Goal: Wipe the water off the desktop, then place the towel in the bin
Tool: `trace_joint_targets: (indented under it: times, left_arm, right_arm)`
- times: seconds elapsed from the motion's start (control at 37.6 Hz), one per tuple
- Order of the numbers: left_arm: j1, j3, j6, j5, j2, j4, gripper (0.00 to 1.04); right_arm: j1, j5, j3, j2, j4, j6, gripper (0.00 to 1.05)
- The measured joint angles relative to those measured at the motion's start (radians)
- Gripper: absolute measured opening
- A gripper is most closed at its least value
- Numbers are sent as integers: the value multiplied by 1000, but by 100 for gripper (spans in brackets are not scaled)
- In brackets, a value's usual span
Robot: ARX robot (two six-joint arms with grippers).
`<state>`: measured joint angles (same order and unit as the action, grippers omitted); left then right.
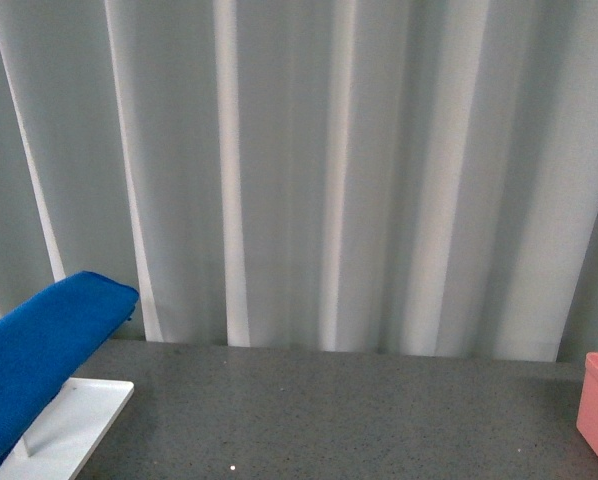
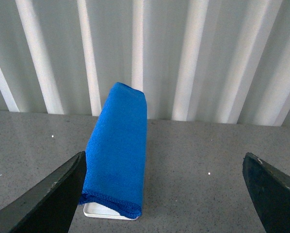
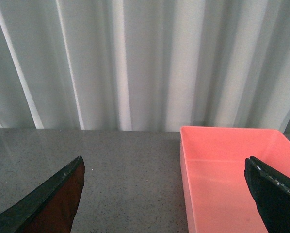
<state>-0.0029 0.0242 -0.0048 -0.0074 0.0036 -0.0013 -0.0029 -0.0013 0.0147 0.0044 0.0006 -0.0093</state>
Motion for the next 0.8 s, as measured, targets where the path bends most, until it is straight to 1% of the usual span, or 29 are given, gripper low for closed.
trace_joint_targets:
  times: [0.05, 0.08, 0.11, 0.16, 0.21, 0.27, 0.35, 0.43, 0.53, 0.69, 0.74, 0.8]
  left_arm:
    - [-66, 53, -134, -180, 89, -159, 98]
    - [-86, 76, -191, -234, 152, -211, 98]
    - [-89, 88, -283, -269, 231, -221, 98]
    - [-70, 102, -335, -219, 350, -156, 98]
    - [-23, 154, -335, -157, 504, -30, 98]
    - [-2, 246, -288, -81, 673, 117, 98]
    - [8, 355, -197, -43, 852, 237, 98]
    - [17, 479, -129, 24, 1028, 248, 98]
    - [24, 613, -74, 33, 1214, 234, 98]
    - [26, 830, -61, 34, 1425, 133, 98]
    - [21, 911, -35, 72, 1474, 62, 98]
    - [15, 972, -17, 80, 1509, 10, 98]
  right_arm:
    - [0, 0, 0, 0, 0, 0, 98]
    - [0, 0, 0, 0, 0, 0, 98]
    - [0, 1, 0, 0, 0, 0, 98]
    - [0, -1, 0, 0, 0, 0, 98]
    - [0, 0, 0, 0, 0, 0, 98]
    - [0, -1, 0, 0, 0, 0, 98]
    - [0, 0, 0, 0, 0, 0, 98]
    - [0, 0, 0, 0, 0, 0, 98]
    - [0, 0, 0, 0, 0, 0, 98]
    - [0, 0, 0, 0, 0, 0, 98]
    - [0, 0, 0, 0, 0, 0, 98]
    - [0, 0, 0, 0, 0, 0, 98]
